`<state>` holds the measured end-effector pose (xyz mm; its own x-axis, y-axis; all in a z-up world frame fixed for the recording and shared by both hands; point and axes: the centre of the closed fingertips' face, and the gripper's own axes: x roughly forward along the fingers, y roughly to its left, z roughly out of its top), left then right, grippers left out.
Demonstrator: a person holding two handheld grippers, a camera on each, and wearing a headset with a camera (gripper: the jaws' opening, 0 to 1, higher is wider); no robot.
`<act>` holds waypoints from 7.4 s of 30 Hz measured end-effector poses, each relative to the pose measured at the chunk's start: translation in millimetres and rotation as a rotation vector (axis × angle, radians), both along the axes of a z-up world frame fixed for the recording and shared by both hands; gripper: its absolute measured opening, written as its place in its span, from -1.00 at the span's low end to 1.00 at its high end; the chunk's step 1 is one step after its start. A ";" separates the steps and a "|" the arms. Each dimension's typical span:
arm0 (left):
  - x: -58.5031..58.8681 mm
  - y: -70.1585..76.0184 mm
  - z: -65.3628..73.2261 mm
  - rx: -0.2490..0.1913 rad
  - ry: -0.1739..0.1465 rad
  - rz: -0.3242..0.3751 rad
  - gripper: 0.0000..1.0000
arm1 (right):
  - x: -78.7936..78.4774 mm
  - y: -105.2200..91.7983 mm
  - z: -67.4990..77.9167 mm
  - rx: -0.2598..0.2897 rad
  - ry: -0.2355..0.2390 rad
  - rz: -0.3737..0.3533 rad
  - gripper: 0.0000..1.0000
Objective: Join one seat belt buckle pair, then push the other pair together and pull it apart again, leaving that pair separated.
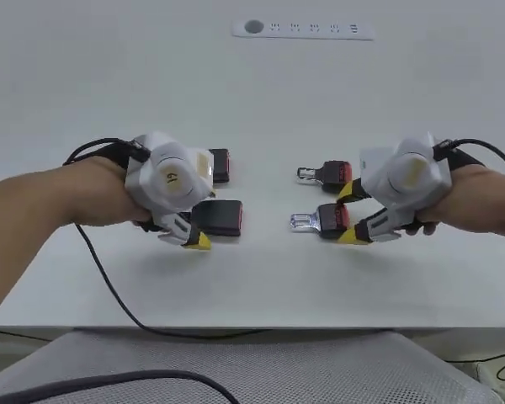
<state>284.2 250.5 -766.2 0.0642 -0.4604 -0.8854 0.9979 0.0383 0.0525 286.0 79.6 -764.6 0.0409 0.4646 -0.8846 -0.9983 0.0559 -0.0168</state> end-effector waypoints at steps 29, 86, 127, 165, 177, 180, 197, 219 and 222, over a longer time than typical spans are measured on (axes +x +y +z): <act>-0.3 3.0 -9.0 0.052 0.018 -0.048 -0.31 | 0.4 2.8 -15.1 -0.010 0.010 0.114 -0.35; -1.2 5.7 -7.8 0.027 0.035 0.031 -0.32 | -10.4 67.1 -12.5 0.021 -0.012 0.016 -0.36; -0.8 -0.2 -11.1 0.017 0.047 -0.008 -0.33 | -3.2 96.9 -12.8 0.076 -0.023 0.054 -0.40; -0.5 3.2 -4.8 -0.011 0.051 -0.009 -0.35 | -3.4 114.5 -14.0 0.075 -0.011 0.031 -0.42; 1.1 4.9 -7.4 -0.010 0.058 -0.011 -0.35 | -1.3 111.8 -12.9 0.058 -0.030 0.046 -0.42; 0.8 5.3 -7.0 -0.011 0.059 -0.005 -0.35 | -3.2 111.3 -12.1 0.059 -0.028 0.038 -0.42; -2.3 5.3 -9.9 0.014 0.056 -0.028 -0.35 | -6.5 112.2 -9.8 0.075 -0.026 0.043 -0.40; -5.5 5.6 -7.0 0.029 0.051 0.017 -0.32 | -7.5 112.9 -10.0 0.061 -0.027 0.000 -0.36; -6.1 6.0 -6.5 0.035 0.065 0.046 -0.32 | -7.6 113.4 -9.7 0.061 -0.024 -0.002 -0.36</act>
